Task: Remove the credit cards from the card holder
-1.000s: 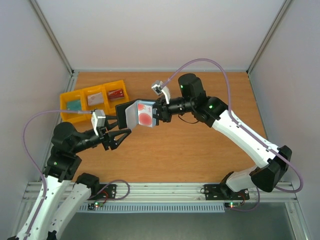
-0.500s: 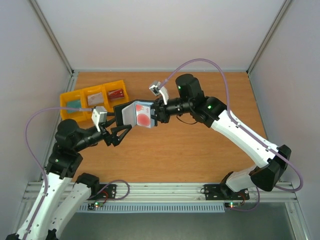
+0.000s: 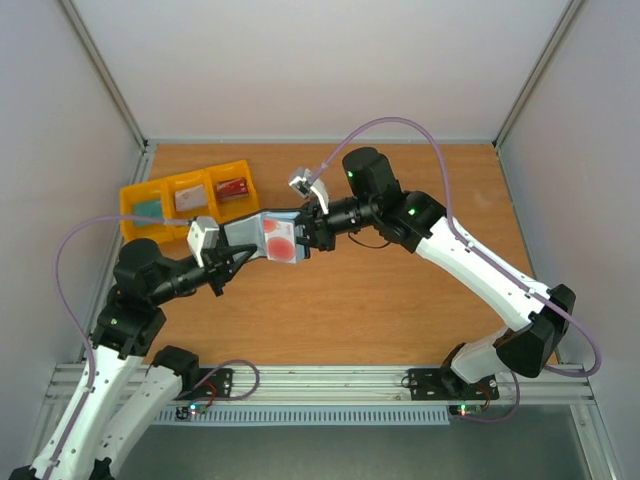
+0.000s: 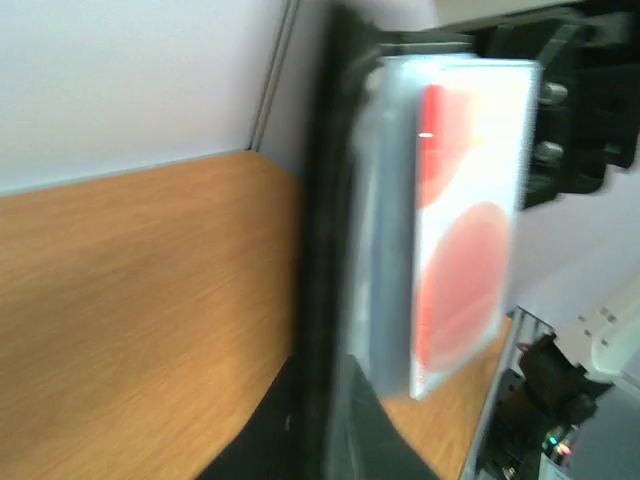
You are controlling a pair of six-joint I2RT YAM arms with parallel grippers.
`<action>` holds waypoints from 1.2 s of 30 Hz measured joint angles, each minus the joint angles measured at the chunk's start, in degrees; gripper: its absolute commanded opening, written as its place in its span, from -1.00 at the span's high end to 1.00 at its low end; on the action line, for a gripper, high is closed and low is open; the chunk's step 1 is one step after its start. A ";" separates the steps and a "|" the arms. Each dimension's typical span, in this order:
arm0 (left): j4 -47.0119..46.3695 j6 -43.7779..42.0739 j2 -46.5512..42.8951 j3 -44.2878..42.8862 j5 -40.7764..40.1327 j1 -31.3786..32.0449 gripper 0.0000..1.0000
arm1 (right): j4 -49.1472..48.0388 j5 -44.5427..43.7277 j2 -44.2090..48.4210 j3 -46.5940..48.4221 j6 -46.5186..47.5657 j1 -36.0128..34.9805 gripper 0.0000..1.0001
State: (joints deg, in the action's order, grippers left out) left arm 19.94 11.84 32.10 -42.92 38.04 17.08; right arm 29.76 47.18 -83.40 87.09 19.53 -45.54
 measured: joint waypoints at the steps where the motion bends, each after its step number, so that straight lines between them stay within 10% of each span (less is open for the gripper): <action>1: -0.22 0.09 -0.39 0.00 1.40 0.28 0.99 | 0.07 1.05 0.00 0.00 0.92 0.33 0.55; 12: 1.77 0.28 -1.42 -0.17 -3.37 0.24 0.99 | -0.96 8.98 5.35 -5.70 2.25 11.21 -0.95; 18: 2.05 0.02 -1.42 -0.17 -2.95 0.24 1.00 | -4.26 8.66 5.01 -7.89 1.49 9.11 -0.97; 21: 2.19 0.00 -1.42 -0.17 -2.86 0.24 1.00 | -6.93 7.26 4.35 -8.57 1.38 5.99 -0.78; 31: 0.24 2.78 -1.70 -0.17 2.21 0.24 0.99 | -11.82 7.56 1.07 -9.88 0.24 4.35 0.94; 33: -0.13 3.98 -1.77 -0.17 2.14 0.24 1.00 | -12.46 8.35 1.55 -10.40 0.50 4.35 0.98; 36: -0.46 6.47 -1.62 -0.15 1.22 0.24 0.22 | -12.68 8.50 3.26 -11.45 0.72 4.48 0.98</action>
State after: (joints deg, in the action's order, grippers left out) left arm 19.49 18.31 30.48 -43.07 39.27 17.32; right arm 17.08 55.68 -80.14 75.64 20.25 -41.06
